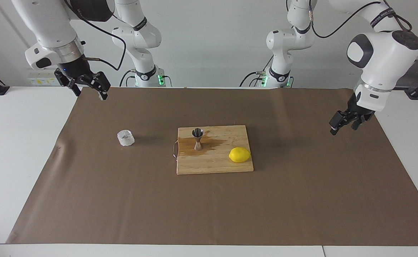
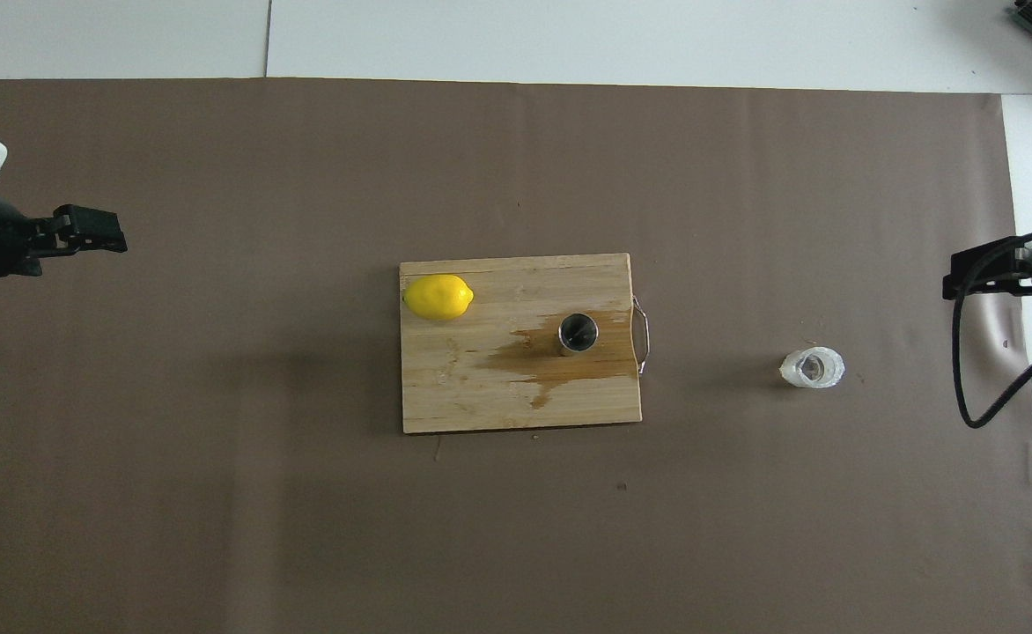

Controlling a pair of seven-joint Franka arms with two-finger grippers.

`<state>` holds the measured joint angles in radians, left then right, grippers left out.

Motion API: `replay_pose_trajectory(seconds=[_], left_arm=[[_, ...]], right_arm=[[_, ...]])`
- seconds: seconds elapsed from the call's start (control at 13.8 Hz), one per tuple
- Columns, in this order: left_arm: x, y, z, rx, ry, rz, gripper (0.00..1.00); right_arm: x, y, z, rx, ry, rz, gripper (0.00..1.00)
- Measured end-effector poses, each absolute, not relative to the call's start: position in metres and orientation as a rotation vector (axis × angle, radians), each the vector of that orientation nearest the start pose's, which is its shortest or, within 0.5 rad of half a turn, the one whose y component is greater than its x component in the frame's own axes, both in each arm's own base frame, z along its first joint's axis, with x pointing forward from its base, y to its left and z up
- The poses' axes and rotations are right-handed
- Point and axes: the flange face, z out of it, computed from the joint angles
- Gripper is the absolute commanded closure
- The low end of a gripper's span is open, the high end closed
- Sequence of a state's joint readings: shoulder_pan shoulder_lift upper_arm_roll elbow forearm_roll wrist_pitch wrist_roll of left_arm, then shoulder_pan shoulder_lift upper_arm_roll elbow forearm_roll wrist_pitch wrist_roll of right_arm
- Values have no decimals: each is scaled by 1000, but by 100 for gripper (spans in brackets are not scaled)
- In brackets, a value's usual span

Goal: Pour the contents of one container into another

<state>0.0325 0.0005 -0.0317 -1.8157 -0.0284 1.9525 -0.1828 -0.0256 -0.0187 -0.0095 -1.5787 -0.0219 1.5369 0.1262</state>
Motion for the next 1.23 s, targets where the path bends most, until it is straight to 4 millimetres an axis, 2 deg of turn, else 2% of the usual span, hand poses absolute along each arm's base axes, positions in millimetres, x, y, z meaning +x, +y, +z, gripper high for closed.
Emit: replay_pose_trajectory(seconds=[0.44, 0.87, 1.02, 1.23], left_arm=[[558, -16, 586, -3123, -131, -113, 0], [530, -37, 605, -3102, 30, -10, 0], [524, -37, 609, -3100, 28, 22, 0], [519, -36, 634, -3132, 15, 36, 0]], right_arm=[[544, -16, 628, -3154, 239, 39, 0], [547, -17, 627, -3160, 93, 19, 0], [550, -20, 617, -3161, 2, 2, 0], [554, -38, 593, -3152, -235, 15, 0]])
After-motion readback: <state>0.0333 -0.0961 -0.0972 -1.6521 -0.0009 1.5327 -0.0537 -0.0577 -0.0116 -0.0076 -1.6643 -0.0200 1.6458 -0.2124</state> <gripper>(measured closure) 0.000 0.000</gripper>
